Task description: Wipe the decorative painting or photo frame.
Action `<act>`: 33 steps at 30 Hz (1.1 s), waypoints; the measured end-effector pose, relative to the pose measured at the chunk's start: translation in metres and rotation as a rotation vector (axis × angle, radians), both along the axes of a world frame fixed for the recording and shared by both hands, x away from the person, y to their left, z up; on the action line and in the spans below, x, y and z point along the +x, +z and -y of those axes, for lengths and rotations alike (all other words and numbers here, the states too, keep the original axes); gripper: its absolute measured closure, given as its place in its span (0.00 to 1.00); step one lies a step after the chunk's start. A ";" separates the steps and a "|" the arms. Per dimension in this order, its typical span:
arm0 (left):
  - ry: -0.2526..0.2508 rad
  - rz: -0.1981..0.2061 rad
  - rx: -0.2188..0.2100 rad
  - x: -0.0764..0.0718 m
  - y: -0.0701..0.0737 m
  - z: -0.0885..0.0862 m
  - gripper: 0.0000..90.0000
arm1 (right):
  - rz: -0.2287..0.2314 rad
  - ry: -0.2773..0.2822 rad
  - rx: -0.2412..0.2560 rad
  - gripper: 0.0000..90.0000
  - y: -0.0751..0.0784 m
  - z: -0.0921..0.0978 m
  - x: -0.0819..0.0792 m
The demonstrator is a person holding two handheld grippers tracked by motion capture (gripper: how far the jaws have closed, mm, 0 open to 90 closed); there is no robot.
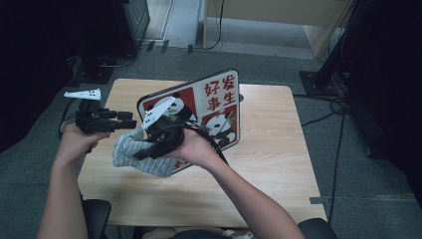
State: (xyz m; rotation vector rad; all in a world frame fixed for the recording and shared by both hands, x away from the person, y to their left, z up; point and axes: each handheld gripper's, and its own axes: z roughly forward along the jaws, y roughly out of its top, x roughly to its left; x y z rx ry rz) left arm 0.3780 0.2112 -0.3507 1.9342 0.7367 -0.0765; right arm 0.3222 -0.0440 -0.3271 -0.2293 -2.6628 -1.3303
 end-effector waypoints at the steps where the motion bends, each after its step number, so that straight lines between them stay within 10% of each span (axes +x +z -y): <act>1: 0.003 -0.001 -0.002 0.000 0.000 -0.001 0.50 | 0.006 -0.001 -0.002 0.75 0.001 -0.001 0.001; 33: 0.061 0.000 -0.031 -0.021 -0.003 -0.028 0.51 | 0.046 -0.100 0.060 0.74 0.041 0.010 0.041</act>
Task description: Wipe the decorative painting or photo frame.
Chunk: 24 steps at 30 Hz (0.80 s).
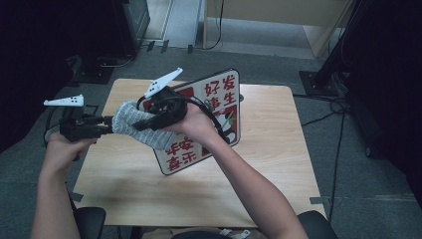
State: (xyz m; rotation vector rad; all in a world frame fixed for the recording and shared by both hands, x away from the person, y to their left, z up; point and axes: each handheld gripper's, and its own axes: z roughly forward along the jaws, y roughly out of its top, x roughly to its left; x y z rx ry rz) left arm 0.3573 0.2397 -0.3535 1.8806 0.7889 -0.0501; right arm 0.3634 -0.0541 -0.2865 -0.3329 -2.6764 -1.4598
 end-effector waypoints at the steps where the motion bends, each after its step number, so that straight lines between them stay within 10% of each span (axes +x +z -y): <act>1: 0.001 0.000 0.000 0.000 0.000 0.000 0.51 | 0.000 -0.008 0.004 0.74 -0.001 0.002 0.000; 24: -0.017 0.015 -0.007 0.003 0.007 0.007 0.53 | -0.053 -0.031 -0.016 0.74 -0.028 0.018 -0.004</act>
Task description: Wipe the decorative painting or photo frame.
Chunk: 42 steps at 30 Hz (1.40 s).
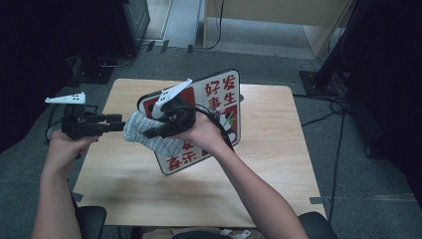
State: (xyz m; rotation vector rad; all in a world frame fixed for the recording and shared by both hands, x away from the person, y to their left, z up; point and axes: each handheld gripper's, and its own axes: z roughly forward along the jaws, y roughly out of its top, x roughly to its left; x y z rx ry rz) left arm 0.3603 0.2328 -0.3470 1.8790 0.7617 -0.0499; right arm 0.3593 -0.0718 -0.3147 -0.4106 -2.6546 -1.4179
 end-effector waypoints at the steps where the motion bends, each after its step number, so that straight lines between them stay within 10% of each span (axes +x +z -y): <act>1: -0.003 -0.001 -0.004 0.000 0.001 0.001 0.53 | 0.000 0.000 -0.001 0.74 -0.001 0.000 0.000; 42: -0.133 0.005 -0.001 0.015 0.025 0.052 0.61 | -0.023 -0.018 -0.063 0.74 -0.037 0.004 -0.011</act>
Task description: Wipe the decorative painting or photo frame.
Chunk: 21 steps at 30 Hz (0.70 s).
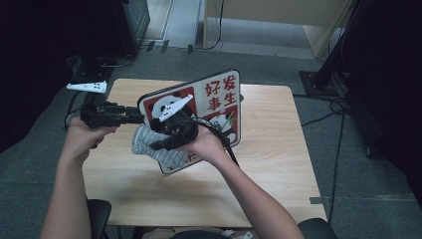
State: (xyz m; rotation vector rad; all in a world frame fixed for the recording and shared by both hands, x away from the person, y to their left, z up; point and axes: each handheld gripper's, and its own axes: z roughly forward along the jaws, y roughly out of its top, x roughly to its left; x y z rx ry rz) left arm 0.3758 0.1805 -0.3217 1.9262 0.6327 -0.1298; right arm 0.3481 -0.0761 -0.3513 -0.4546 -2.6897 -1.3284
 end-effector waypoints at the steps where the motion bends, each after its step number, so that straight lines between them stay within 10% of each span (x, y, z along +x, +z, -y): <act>1: 0.001 0.004 0.003 0.000 0.000 0.002 0.62 | -0.001 -0.003 0.001 0.74 0.000 0.000 0.000; 21: -0.016 0.003 0.013 0.004 -0.007 0.015 0.86 | -0.008 -0.026 -0.002 0.74 -0.026 0.003 -0.007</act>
